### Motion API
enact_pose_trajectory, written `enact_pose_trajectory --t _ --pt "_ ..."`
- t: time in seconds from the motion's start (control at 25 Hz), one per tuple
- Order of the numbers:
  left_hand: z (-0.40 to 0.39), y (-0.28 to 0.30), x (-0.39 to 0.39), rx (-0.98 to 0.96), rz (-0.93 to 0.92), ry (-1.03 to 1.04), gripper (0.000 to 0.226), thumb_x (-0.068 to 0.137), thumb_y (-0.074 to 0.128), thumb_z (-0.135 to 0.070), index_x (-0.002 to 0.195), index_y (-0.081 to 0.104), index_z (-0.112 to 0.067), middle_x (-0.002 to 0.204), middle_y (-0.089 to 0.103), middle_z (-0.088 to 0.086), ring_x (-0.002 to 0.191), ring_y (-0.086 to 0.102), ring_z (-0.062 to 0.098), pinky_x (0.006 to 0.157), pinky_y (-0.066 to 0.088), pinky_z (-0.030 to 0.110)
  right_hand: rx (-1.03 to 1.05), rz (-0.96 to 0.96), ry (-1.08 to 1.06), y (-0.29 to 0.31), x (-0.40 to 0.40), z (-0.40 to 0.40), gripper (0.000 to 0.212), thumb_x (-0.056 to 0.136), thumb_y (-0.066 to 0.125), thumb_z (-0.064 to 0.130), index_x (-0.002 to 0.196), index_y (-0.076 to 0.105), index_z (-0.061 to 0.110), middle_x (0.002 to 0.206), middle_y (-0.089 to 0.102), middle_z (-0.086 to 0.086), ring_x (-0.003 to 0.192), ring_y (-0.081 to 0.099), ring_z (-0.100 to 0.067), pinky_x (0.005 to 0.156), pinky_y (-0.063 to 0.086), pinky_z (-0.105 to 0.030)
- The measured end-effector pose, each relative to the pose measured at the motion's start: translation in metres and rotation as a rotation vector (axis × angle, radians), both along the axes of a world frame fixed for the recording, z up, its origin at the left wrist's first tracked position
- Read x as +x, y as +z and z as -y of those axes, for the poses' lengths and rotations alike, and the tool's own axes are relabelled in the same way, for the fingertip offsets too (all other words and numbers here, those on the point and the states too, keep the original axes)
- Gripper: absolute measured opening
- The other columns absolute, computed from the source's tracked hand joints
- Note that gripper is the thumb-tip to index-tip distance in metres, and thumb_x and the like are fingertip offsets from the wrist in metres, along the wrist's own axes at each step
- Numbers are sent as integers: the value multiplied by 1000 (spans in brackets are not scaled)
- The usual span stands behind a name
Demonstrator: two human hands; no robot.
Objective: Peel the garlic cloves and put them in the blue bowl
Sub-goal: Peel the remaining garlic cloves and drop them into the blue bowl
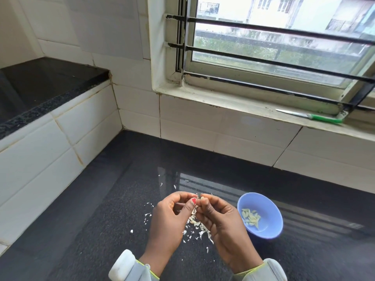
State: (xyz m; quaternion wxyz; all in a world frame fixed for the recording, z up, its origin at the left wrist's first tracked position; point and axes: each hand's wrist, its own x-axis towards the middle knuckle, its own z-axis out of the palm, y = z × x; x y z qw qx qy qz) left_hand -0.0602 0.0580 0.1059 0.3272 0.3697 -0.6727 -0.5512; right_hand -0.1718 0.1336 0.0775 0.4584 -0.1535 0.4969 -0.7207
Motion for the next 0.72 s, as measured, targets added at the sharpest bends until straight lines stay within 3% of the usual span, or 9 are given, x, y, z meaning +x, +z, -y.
enact_pose_trajectory --t 0.12,0.28,0.4,0.48,0.6,0.72 --pt "1 0 0 -162 29 -3 2 81 73 -21 80 73 -23 72 68 -12 64 62 1 58 44 10 0 -6 5 1 0 0 12 76 75 14 84 77 6 93 72 -21 81 69 -24 74 59 -30" --pt "3 -1 -1 -275 52 9 4 80 74 -20 79 73 -23 77 67 -12 71 63 5 62 47 13 -9 -81 32 -4 0 0 40 70 83 25 99 73 0 107 69 -28 106 64 -43 96 50 -48" --pt "6 -2 0 -253 75 33 4 80 73 -21 78 73 -25 74 68 -11 67 62 4 59 47 14 -5 -190 15 1 1 -3 26 77 80 15 99 75 2 101 72 -23 101 68 -37 86 54 -37" --pt "6 0 0 -212 80 35 6 80 74 -19 77 74 -24 71 68 -7 63 61 1 57 45 12 14 -277 -28 5 2 -3 19 76 78 11 94 76 5 95 74 -19 93 70 -32 85 55 -37" --pt "5 3 0 -150 76 37 5 78 75 -17 77 75 -21 66 69 -5 57 59 -3 53 40 7 56 -379 -91 11 3 0 20 69 81 14 89 77 11 88 76 -14 86 72 -28 83 57 -40" --pt "5 5 0 -97 76 25 4 80 74 -18 76 75 -20 59 66 -10 50 55 -4 49 38 7 64 -437 -105 14 2 -1 20 67 81 13 87 77 14 86 76 -11 85 73 -25 78 58 -34"
